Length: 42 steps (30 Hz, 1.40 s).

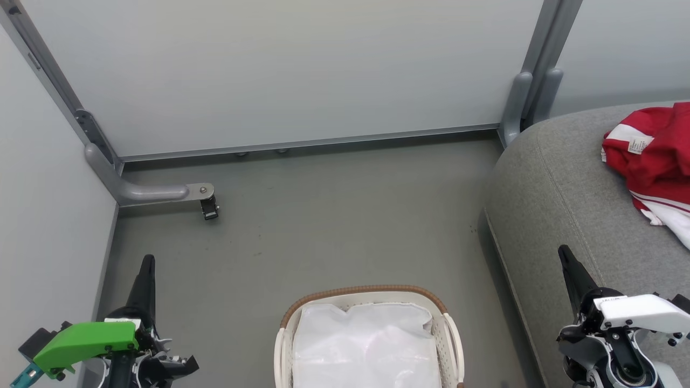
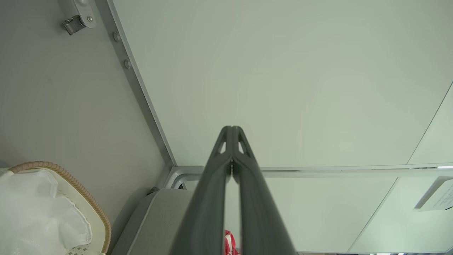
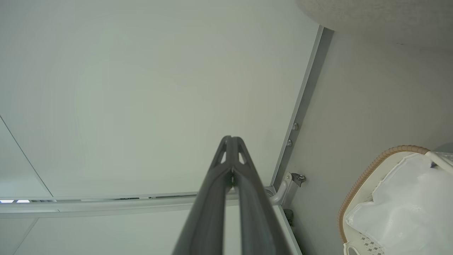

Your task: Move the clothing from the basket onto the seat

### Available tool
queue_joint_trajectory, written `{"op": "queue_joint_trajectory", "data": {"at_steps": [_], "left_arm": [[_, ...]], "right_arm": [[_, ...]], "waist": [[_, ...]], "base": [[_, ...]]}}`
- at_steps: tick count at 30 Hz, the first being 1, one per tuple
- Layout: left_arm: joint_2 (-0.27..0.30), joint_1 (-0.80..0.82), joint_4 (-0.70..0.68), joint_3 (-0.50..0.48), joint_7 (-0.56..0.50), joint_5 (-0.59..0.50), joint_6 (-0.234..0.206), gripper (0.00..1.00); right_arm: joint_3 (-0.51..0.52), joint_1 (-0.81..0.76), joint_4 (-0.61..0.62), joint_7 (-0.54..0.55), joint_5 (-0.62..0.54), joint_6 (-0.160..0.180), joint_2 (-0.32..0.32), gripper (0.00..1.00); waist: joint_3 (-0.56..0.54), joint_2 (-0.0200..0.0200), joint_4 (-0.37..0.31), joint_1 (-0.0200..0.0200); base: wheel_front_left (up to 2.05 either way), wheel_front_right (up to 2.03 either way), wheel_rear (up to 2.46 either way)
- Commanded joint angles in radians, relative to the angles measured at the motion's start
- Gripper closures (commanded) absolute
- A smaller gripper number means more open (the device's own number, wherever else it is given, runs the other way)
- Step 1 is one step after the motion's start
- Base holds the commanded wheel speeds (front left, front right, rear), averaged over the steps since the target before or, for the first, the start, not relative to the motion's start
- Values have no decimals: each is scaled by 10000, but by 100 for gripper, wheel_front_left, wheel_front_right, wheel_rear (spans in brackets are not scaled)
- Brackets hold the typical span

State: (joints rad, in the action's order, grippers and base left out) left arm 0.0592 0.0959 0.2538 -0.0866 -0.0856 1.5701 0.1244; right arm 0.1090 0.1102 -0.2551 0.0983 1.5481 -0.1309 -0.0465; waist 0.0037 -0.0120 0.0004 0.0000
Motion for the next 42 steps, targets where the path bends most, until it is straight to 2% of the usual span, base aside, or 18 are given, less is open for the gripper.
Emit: {"op": "queue_joint_trajectory", "data": {"at_steps": [1,9,42], "left_arm": [[74,206,-61,-52,-52,201,67,100],[71,244,-62,-145,-180,615,98,100],[25,229,-60,-186,-212,513,93,100]], "right_arm": [[42,59,59,76,214,3,-62,100],[86,60,83,205,688,3,-66,100],[78,51,77,203,655,3,-65,100]], "waist": [[-5,112,0,0],[-26,120,-3,0],[-26,120,-3,0]], "base": [[0,0,0],[0,0,0],[0,0,0]]}}
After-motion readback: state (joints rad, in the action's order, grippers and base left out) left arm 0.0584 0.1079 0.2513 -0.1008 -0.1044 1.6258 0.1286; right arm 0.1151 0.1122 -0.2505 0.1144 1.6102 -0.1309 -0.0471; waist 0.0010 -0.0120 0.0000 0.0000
